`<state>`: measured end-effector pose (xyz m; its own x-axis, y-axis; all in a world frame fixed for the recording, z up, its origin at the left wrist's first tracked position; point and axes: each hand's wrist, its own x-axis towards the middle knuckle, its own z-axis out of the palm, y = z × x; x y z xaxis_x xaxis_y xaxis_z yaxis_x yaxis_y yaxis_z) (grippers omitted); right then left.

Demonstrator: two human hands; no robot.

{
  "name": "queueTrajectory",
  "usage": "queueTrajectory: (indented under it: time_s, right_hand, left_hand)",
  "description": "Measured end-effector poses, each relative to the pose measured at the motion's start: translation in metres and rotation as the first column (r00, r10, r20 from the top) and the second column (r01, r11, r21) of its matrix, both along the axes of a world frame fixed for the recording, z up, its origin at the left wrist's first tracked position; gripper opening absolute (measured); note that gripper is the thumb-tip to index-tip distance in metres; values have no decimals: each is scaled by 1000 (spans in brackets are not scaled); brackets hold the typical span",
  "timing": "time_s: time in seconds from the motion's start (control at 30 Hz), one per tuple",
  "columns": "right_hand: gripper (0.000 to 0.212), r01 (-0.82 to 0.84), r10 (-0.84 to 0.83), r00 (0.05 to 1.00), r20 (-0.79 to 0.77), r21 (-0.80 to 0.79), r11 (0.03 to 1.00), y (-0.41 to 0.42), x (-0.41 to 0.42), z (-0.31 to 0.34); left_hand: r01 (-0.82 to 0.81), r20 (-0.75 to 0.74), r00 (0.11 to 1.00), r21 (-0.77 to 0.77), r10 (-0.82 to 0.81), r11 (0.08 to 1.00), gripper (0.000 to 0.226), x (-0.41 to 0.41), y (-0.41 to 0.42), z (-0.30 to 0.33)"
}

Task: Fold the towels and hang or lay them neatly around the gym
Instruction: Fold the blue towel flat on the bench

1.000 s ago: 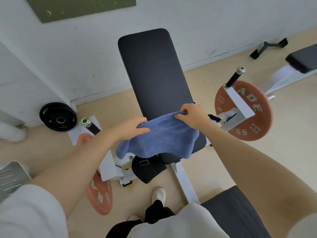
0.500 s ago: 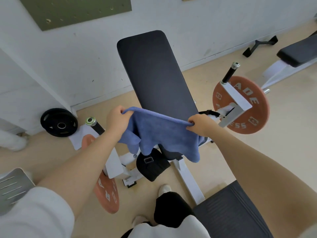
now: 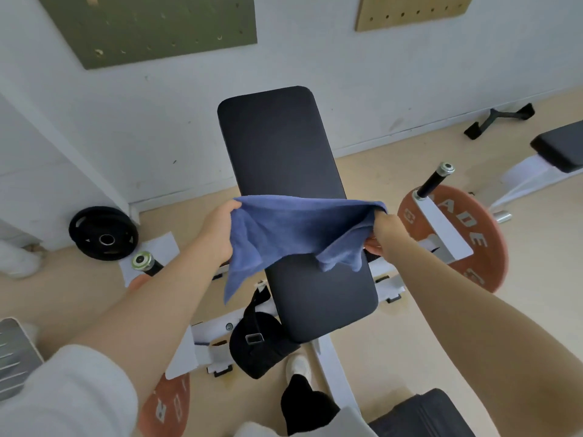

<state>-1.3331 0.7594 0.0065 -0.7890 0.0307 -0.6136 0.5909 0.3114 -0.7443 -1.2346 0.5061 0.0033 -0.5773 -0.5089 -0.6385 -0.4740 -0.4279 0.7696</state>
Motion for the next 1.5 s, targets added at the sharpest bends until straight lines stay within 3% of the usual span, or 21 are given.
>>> queueTrajectory:
  time_s: [0.07, 0.2, 0.27, 0.33, 0.4, 0.5, 0.6, 0.67, 0.73, 0.83, 0.87, 0.93, 1.0, 1.07, 1.17, 1.2, 1.23, 1.3, 1.37, 1.43, 1.5]
  right_hand:
    - [23, -50, 50, 998, 32, -2, 999, -8, -19, 5]
    - [18, -202, 197, 977, 77, 62, 977, -22, -54, 1]
    - [20, -266, 271, 957, 101, -62, 962, -18, -63, 3]
    - [23, -305, 346, 934, 95, -295, 905, -11, -73, 7]
    - [30, -258, 322, 944, 77, -437, 862, -12, -91, 5]
    - [26, -38, 99, 990, 105, -468, 883, -36, -131, -17]
    - [29, 54, 14, 983, 183, -358, 932, -68, -163, -67]
    - [41, 8, 71, 957, 280, -274, 962, -85, -167, -98]
    - [50, 20, 76, 943, 324, -284, 958, -103, -166, -121]
    - [45, 37, 76, 963, 258, -408, 912, -125, -165, -138]
    - [44, -33, 129, 973, 192, -435, 900, -130, -164, -141]
    - [41, -280, 286, 958, -23, -295, 913, -132, -156, -150]
    - [45, -494, 487, 830, -273, 48, 868, -124, -143, -167]
    - [42, -570, 686, 617, -385, 383, 727, -115, -129, -182]
    - [36, -398, 923, 76, -377, 837, 375, -110, -121, -197]
    - [38, -311, 952, -25, -306, 907, 283, -110, -121, -201]
    - [42, -250, 970, -73, -232, 946, 207, -110, -123, -204]
    - [50, -243, 992, -77, -99, 967, 78, -111, -123, -208]
    - [43, -220, 997, -67, -35, 975, 20, -110, -125, -209]
    - [27, -152, 995, -60, -85, 986, 75, -107, -131, -205]
    - [12, -124, 951, -135, -277, 957, 261, -102, -134, -195]
  left_hand:
    - [68, -120, 991, 101, -55, 993, 21, -16, 16, 13]
    - [266, -178, 952, 64, -251, 962, 27, -45, 32, 18]
    - [423, -198, 889, 15, -412, 906, 23, -52, 33, 16]
    - [525, -261, 812, -64, -522, 849, 24, -67, 29, 14]
    - [475, -315, 806, -159, -501, 865, 28, -89, 19, 9]
    - [276, -323, 892, -164, -316, 947, 21, -127, 0, -18]
    - [224, -78, 968, -160, -238, 961, 18, -156, -9, -75]
    - [338, 107, 941, -245, -321, 909, 26, -167, -5, -112]
    - [336, 160, 940, -281, -301, 899, 25, -174, 0, -134]
    - [286, -11, 956, -210, -294, 935, 18, -175, 0, -154]
    - [302, -67, 945, -199, -321, 932, 25, -172, 0, -160]
    - [363, -115, 909, -249, -400, 898, 38, -164, 1, -169]
    - [395, -111, 884, -339, -454, 854, 48, -159, 5, -172]
    - [381, -55, 892, -438, -448, 814, 44, -159, 10, -175]
    - [369, 108, 920, -561, -377, 741, 26, -157, 12, -182]
    - [373, 158, 924, -570, -348, 732, 22, -156, 11, -185]
    - [384, 198, 922, -573, -332, 724, 19, -155, 10, -188]
    - [402, 220, 915, -556, -338, 727, 15, -154, 8, -192]
    - [332, 121, 942, -451, -312, 828, 9, -153, 7, -190]
    - [189, 2, 980, -343, -200, 920, 8, -151, 7, -185]
    - [44, -48, 997, -325, -63, 945, 11, -149, 5, -179]
